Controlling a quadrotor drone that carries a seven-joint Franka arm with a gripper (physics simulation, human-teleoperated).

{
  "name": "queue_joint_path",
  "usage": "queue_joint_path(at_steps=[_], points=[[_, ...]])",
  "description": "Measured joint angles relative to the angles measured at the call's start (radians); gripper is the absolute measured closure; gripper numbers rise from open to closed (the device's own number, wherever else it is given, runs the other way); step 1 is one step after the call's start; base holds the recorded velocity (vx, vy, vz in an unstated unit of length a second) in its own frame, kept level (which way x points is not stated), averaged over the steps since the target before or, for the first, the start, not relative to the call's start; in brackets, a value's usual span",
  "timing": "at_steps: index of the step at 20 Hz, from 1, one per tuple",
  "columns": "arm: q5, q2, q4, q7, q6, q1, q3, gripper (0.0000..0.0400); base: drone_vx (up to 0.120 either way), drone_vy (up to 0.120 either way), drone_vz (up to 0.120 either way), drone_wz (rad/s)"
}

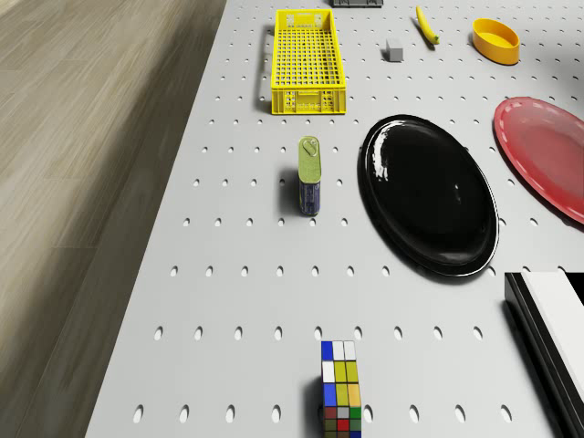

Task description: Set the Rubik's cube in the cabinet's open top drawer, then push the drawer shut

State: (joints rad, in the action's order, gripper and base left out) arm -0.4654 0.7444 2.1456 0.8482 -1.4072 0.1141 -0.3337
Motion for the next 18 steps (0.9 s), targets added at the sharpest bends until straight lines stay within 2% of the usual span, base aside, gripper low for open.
queue_joint_path(at_steps=[3,6,8,11,13,18], points=[[-0.26,0.025,0.109,0.05,-0.013,0.063,-0.169,0.0,0.12,0.0,-0.12,0.0],[-0.587,0.064,0.287,0.137,-0.021,0.155,-0.362,0.0,0.12,0.0,-0.12,0.0],[-0.815,0.093,0.419,0.217,-0.01,0.237,-0.482,0.0,0.12,0.0,-0.12,0.0],[-1.111,0.136,0.581,0.352,0.041,0.391,-0.63,0.0,0.12,0.0,-0.12,0.0],[-1.255,0.162,0.65,0.435,0.089,0.5,-0.705,0.0,0.12,0.0,-0.12,0.0],[-1.446,0.221,0.727,0.583,0.19,0.717,-0.823,0.0,0.12,0.0,-0.12,0.0]])
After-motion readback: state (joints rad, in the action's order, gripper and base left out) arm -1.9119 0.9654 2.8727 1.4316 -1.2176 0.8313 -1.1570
